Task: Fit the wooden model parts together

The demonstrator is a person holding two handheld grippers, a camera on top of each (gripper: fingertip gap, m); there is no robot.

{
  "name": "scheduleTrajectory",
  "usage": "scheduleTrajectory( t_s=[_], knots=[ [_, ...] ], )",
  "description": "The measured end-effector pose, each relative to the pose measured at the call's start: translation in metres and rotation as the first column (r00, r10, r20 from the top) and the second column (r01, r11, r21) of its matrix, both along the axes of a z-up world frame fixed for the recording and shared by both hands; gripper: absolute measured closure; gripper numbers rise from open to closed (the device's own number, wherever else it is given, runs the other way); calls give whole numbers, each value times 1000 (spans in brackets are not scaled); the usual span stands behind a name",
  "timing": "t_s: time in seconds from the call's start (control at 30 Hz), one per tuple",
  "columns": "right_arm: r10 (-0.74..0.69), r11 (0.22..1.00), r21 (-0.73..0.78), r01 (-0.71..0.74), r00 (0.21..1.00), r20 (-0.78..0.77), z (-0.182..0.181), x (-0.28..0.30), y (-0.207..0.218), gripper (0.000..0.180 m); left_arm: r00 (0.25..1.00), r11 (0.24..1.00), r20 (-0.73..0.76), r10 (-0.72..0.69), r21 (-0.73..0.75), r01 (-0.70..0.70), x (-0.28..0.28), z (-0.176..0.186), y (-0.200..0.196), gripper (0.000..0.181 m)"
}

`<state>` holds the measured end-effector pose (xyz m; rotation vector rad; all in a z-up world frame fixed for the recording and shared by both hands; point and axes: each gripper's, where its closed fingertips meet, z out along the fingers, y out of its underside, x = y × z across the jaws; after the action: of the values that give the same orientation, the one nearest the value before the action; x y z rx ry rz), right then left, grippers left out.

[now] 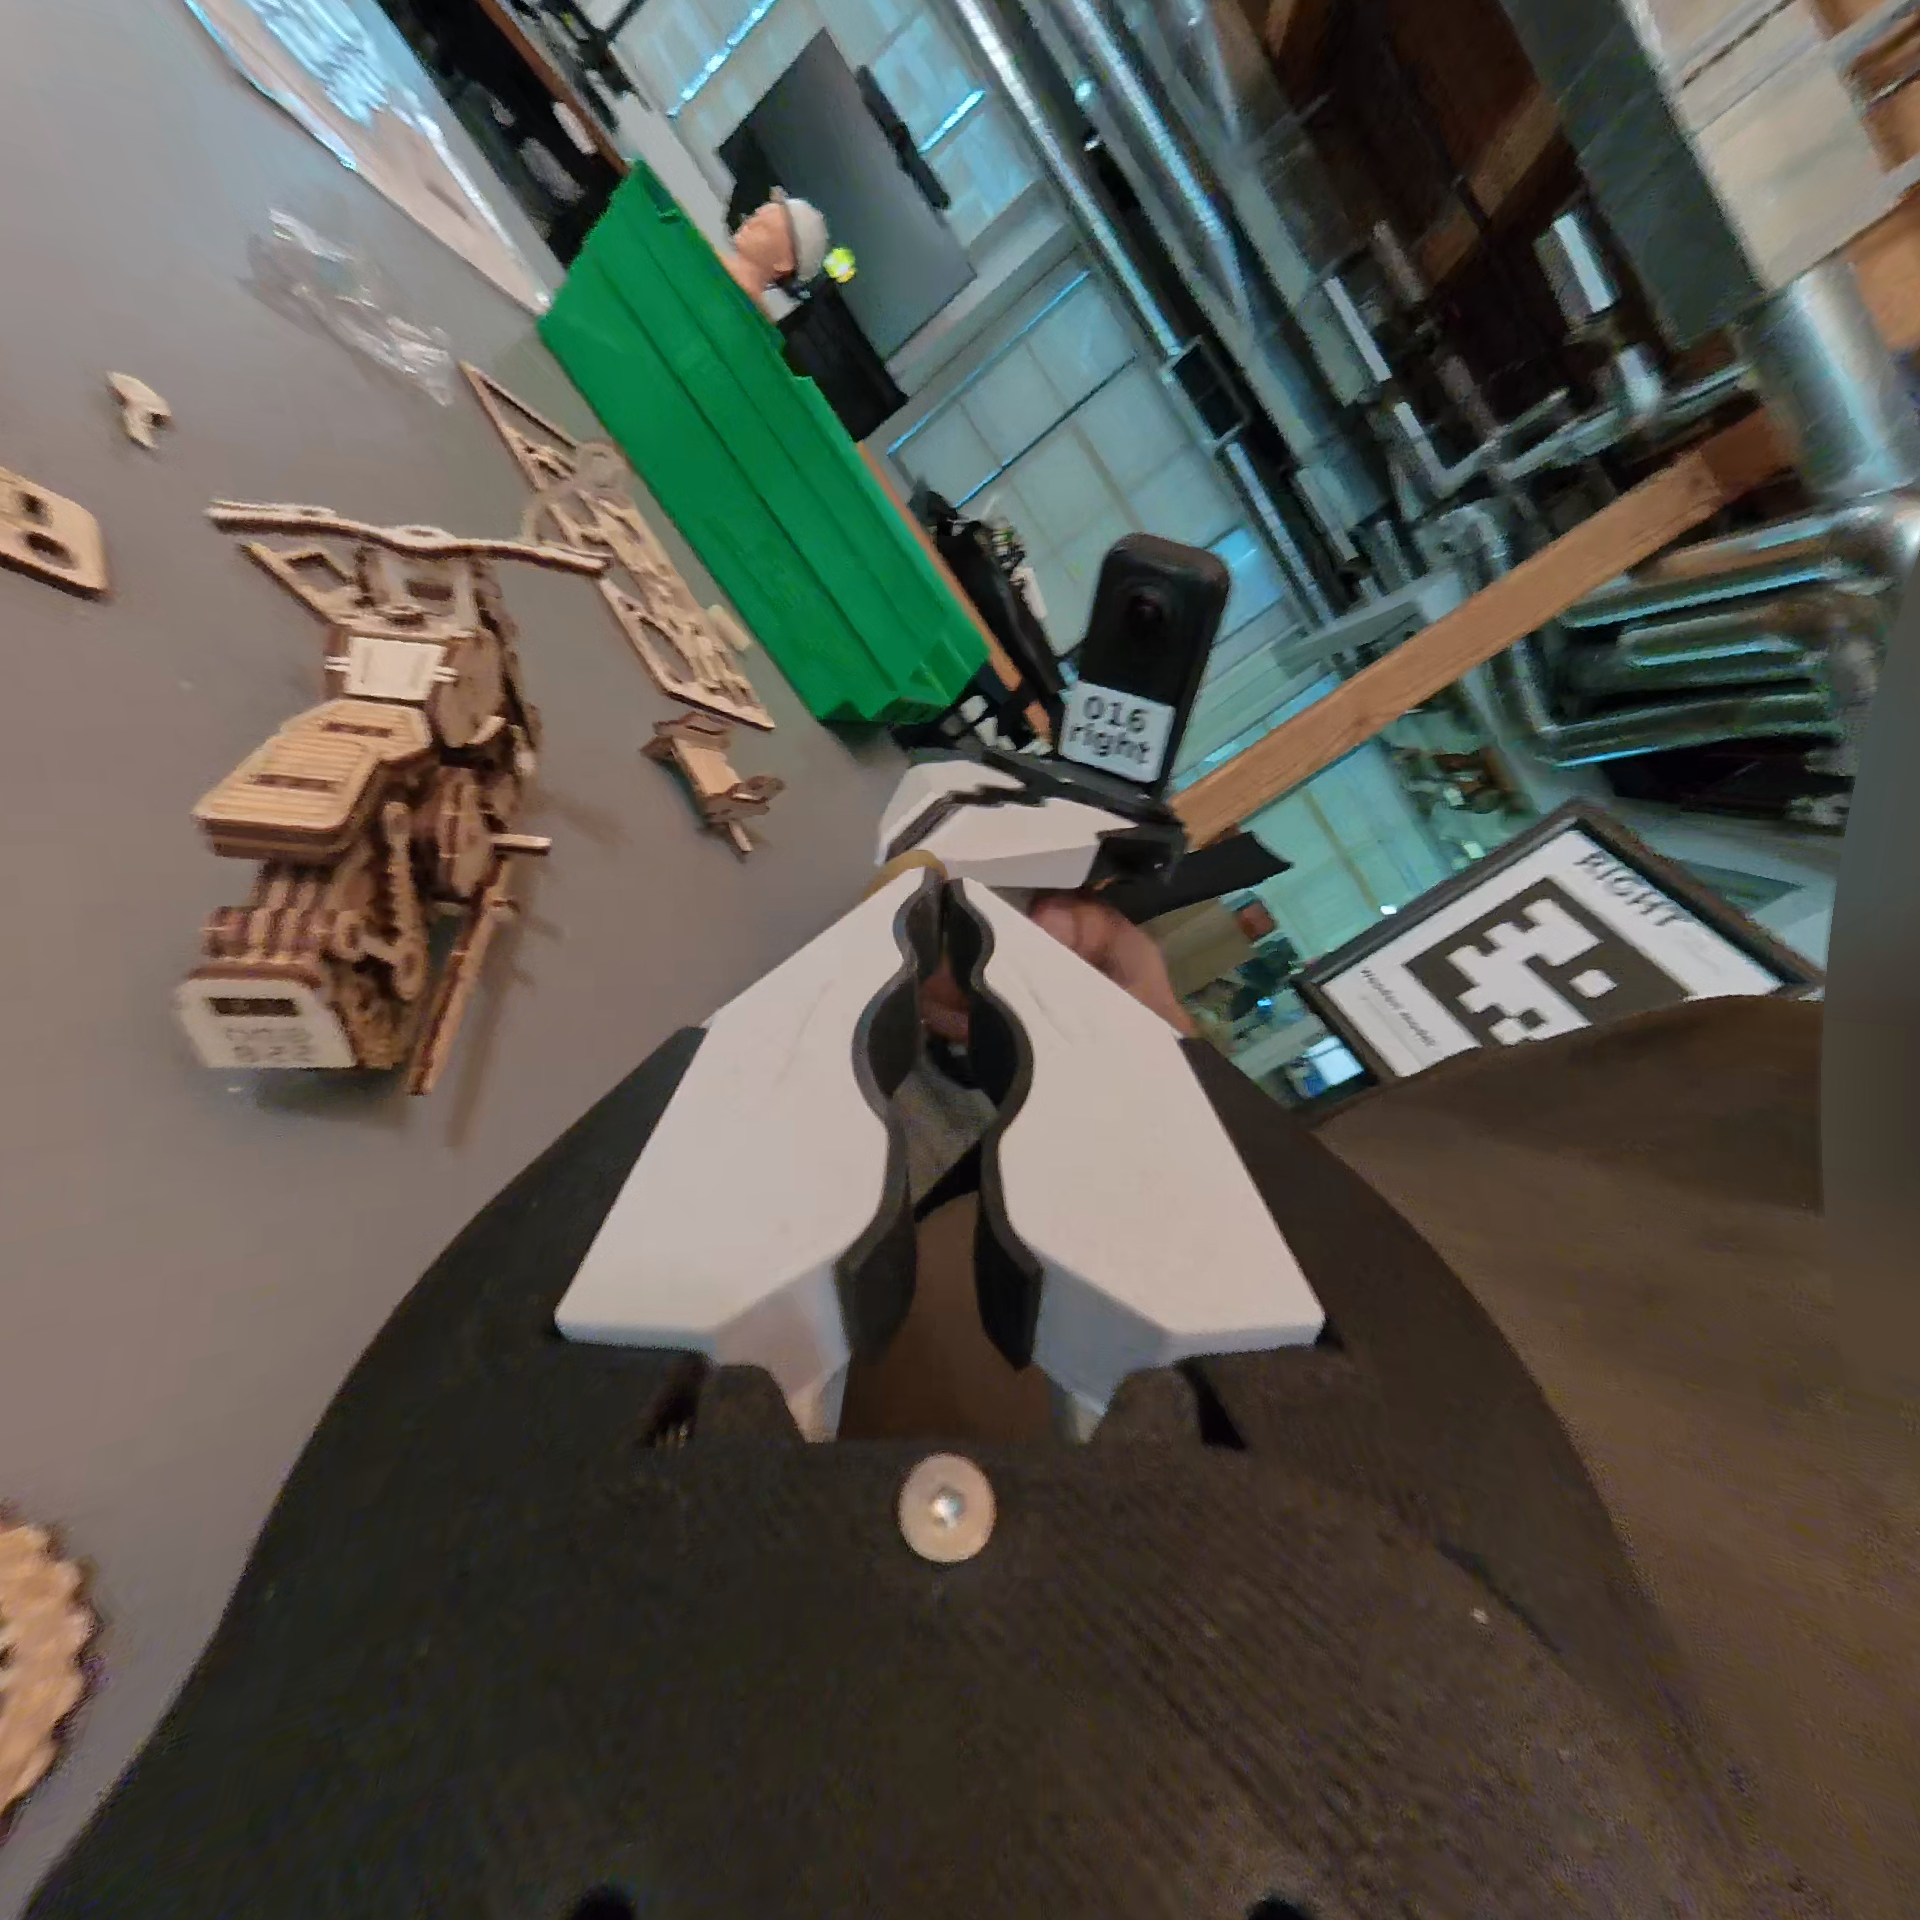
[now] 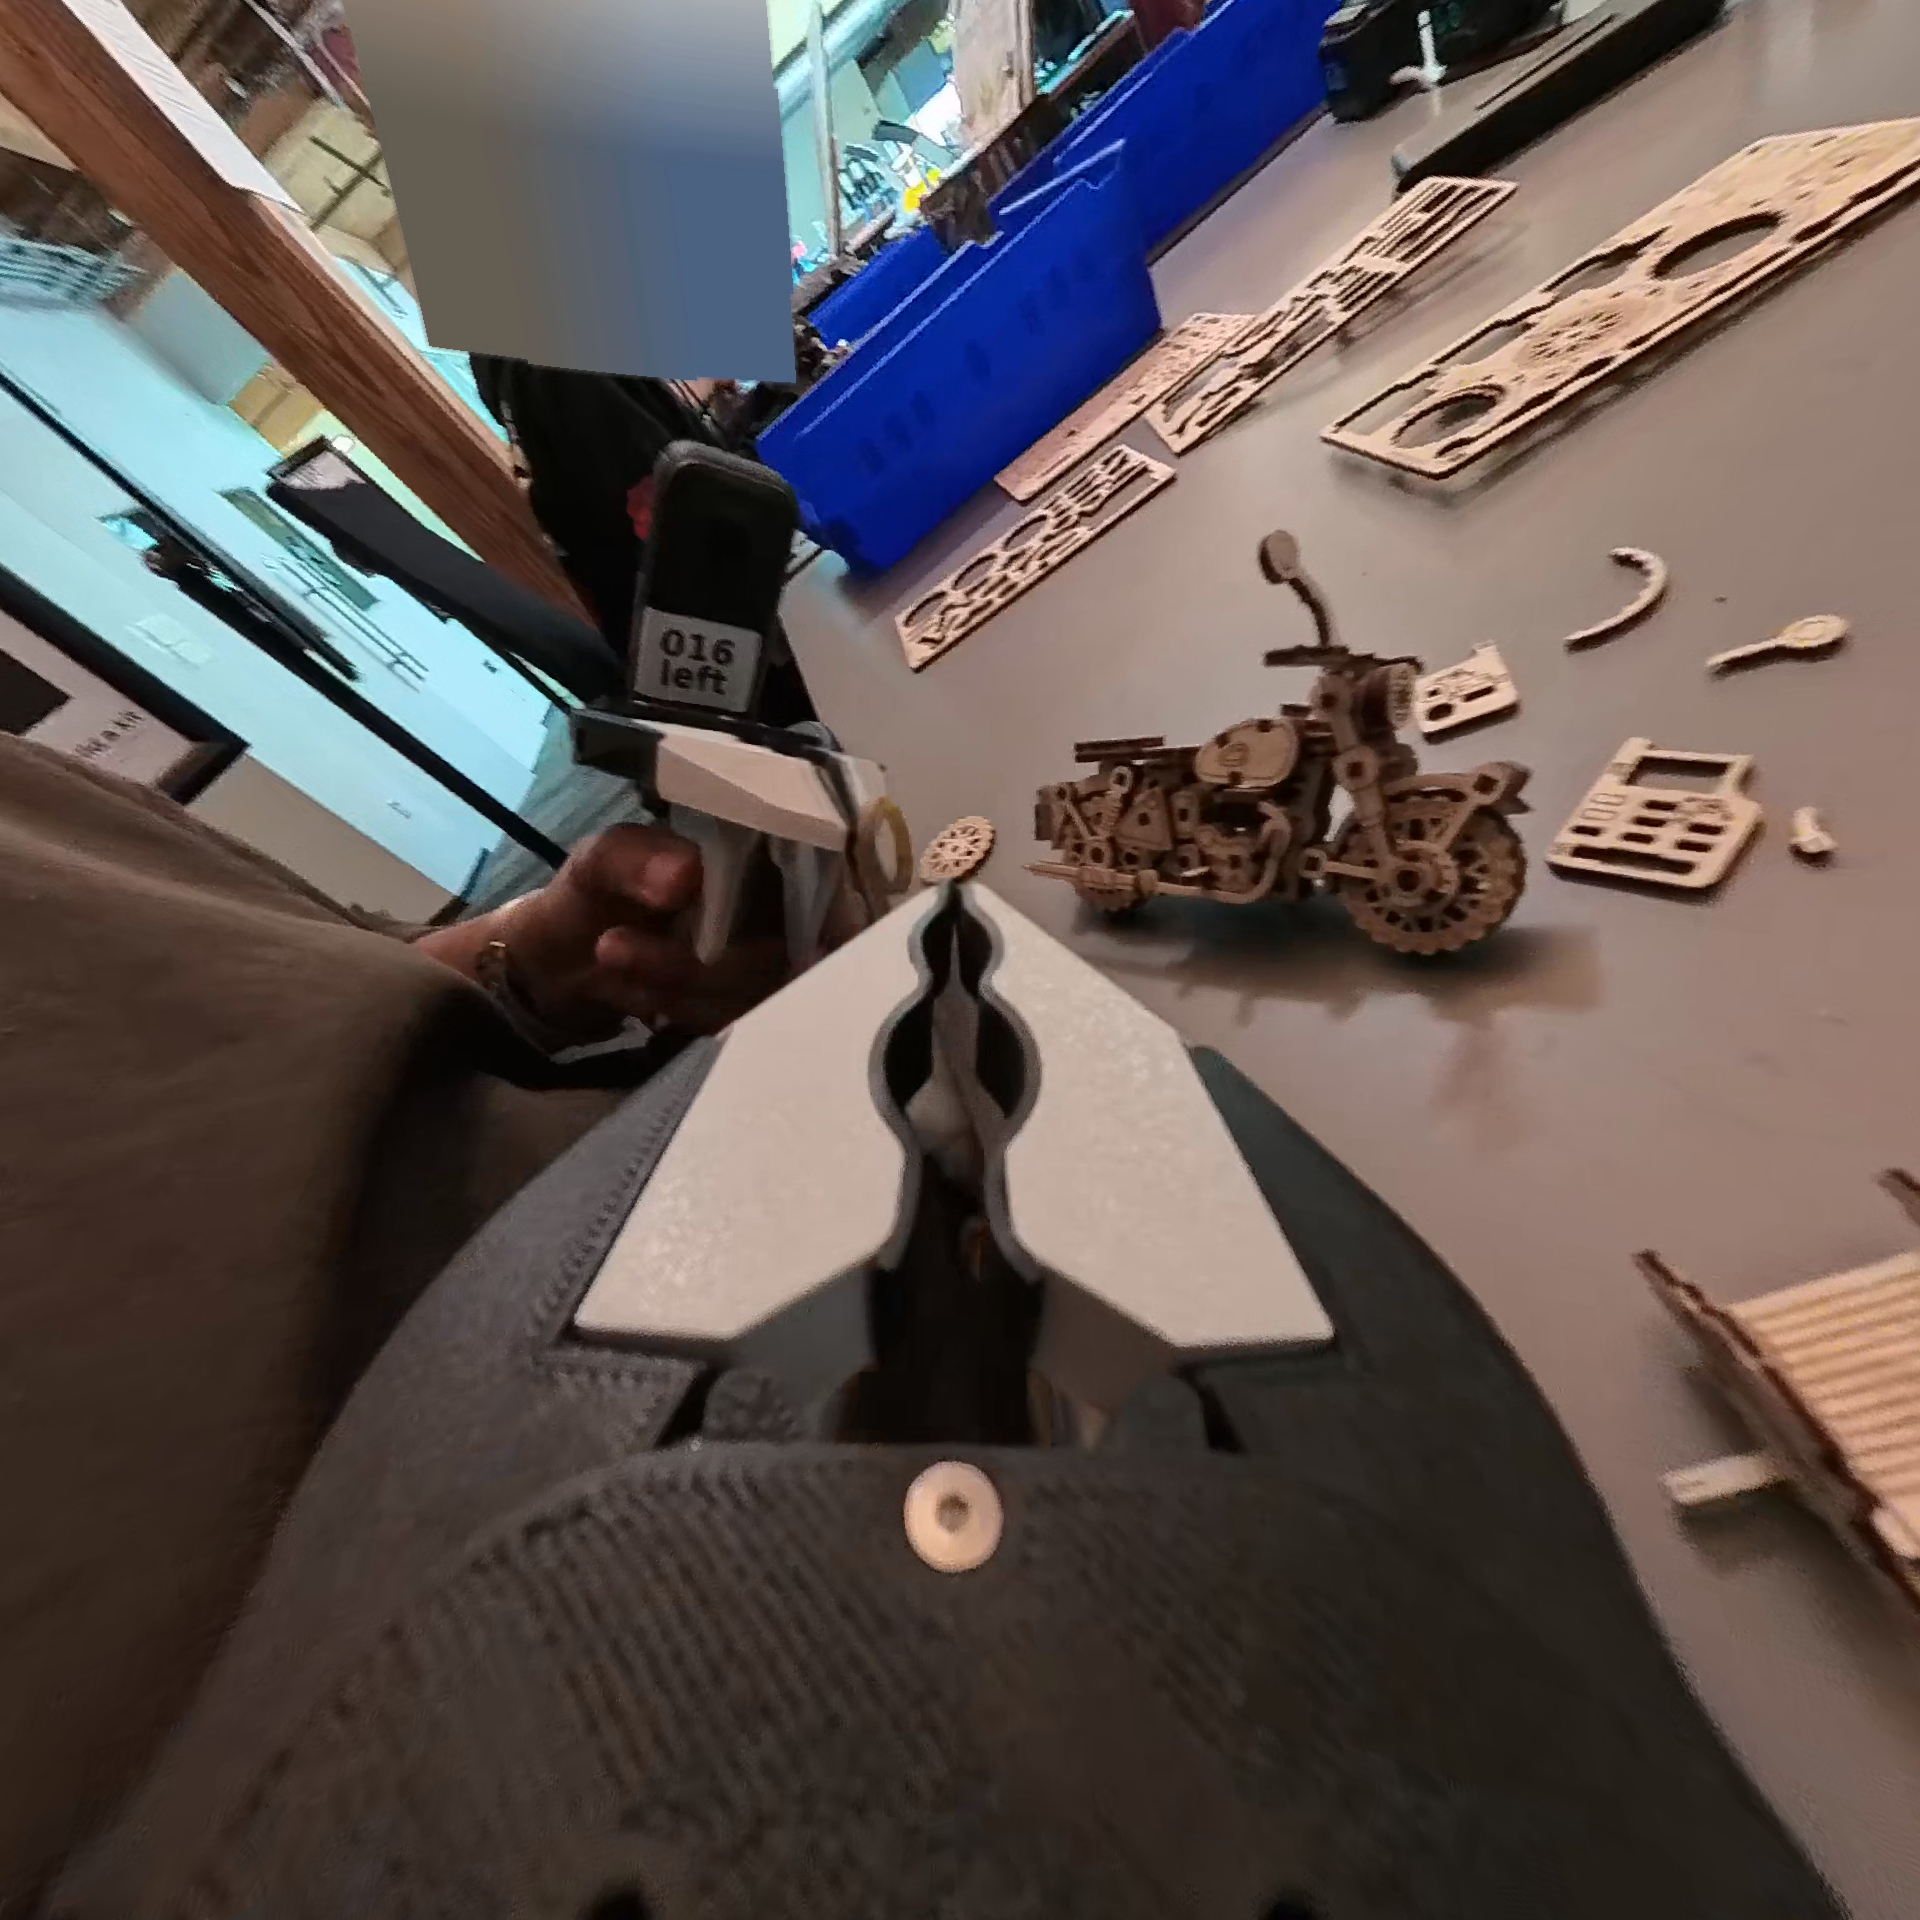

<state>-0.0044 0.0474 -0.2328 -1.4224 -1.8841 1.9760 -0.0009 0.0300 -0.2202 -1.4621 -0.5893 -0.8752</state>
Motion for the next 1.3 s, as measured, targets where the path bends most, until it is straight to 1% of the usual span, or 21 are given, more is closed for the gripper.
scheduleTrajectory(
  t_s=[0.03, 0.13, 0.23, 0.43, 0.5, 0.53, 0.63, 0.73, 0.83, 0.9, 0.97, 1.1, 1.3],
  knots=[
    [-9, 1000, 23, 9, 1000, -3, -1, -1, 2, 180, 1000, 1000, -26, 12, -26, -13, -2, -3, 0, 181],
    [-24, 997, 70, 25, 1000, -19, -3, -2, 6, 180, 996, 999, -93, 17, -48, -21, -2, -4, 0, 181],
    [-26, 995, 96, 28, 999, -19, -5, -2, 6, 178, 992, 996, -129, 11, -83, -22, -1, -9, 0, 181],
    [-19, 994, 103, 20, 1000, -12, -7, -2, 6, 177, 997, 997, -79, -22, -71, 16, 1, -8, 0, 181],
    [19, 993, 118, -18, 1000, -11, -9, 2, 2, 178, 998, 998, -62, -24, -60, 20, 0, -7, -1, 181],
    [60, 988, 140, -59, 998, -2, -12, 6, -2, 178, 998, 998, -54, -25, -56, 22, 0, -7, -1, 181],
    [194, 938, 284, -199, 980, 46, -30, 22, -17, 176, 999, 999, -41, -21, -50, 19, -3, -6, -2, 181],
    [314, 851, 427, -307, 948, 56, -46, 40, -35, 171, 999, 999, -38, -22, -45, 20, -3, -5, -3, 181],
    [395, 759, 513, -401, 910, 128, -67, 57, -51, 163, 999, 999, -37, -33, -36, 32, -1, -4, -4, 181],
    [392, 717, 548, -432, 899, 196, -85, 62, -57, 155, 999, 999, -30, -40, -28, 39, 1, -3, -5, 181],
    [344, 690, 586, -425, 905, 251, -101, 62, -57, 150, 998, 998, -24, -53, -15, 53, 5, 0, -6, 181],
    [273, 717, 580, -386, 922, 276, -104, 57, -57, 148, 997, 998, -47, -63, -13, 63, 10, 2, -7, 181],
    [203, 706, 593, -387, 913, 354, -123, 66, -58, 140, 997, 998, -45, -65, -10, 65, 16, 2, -14, 181]
  ],
)
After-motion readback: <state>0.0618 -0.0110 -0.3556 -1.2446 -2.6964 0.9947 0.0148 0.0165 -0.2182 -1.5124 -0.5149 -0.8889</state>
